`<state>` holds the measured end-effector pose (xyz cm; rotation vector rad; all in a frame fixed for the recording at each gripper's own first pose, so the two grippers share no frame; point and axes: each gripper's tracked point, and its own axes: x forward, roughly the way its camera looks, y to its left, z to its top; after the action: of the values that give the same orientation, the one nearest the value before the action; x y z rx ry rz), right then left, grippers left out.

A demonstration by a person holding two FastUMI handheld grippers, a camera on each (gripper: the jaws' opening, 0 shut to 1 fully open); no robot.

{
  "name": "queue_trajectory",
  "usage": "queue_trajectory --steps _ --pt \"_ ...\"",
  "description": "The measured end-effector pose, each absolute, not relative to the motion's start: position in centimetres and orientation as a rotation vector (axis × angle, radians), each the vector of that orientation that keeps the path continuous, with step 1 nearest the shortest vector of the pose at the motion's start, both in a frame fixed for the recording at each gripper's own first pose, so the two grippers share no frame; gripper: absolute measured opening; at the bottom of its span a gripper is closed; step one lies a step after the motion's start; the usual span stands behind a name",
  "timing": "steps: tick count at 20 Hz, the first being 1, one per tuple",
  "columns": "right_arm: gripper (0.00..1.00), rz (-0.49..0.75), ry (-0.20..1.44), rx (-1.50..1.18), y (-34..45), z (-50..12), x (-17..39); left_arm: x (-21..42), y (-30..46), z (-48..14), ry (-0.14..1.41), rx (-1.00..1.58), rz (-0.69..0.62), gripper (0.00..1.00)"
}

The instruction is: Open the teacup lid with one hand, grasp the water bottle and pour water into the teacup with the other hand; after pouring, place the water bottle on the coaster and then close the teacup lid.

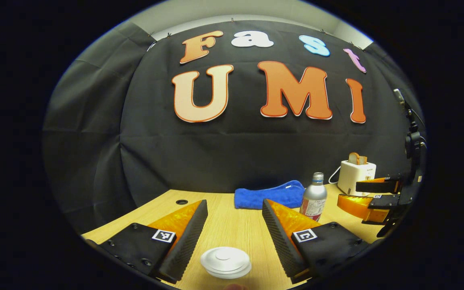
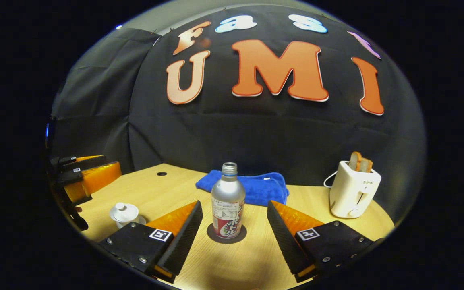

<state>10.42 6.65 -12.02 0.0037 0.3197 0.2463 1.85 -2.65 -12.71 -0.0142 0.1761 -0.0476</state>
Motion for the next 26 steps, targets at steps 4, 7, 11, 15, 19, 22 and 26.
queue_trajectory --steps 4,7,11,15,19,22,26 --pt "0.96 0.202 0.245 -0.005 4.3 -8.8 9.1 1.2 -3.8 -10.8 0.142 -0.020 -0.057 0.94" --pt "0.97 0.170 0.221 0.014 2.5 -7.5 7.9 0.7 -4.5 -9.9 0.123 -0.021 -0.063 0.91" --pt "0.96 0.132 0.206 0.024 -0.1 -7.1 7.0 0.3 -5.2 -9.3 0.111 -0.033 -0.074 0.91" --pt "0.96 0.101 0.232 0.023 -1.9 -8.5 6.4 -0.3 -5.7 -9.1 0.104 -0.028 -0.074 0.91" --pt "0.96 0.081 0.228 0.036 -3.0 -8.2 6.0 -0.9 -6.5 -8.7 0.089 -0.025 -0.081 0.91" --pt "0.96 0.064 0.188 0.021 -3.7 -6.9 5.7 -1.0 -6.8 -8.2 0.081 -0.021 -0.083 0.94" --pt "0.96 0.062 0.168 0.012 -3.9 -6.0 5.6 -1.1 -6.9 -7.8 0.077 -0.018 -0.079 0.94"
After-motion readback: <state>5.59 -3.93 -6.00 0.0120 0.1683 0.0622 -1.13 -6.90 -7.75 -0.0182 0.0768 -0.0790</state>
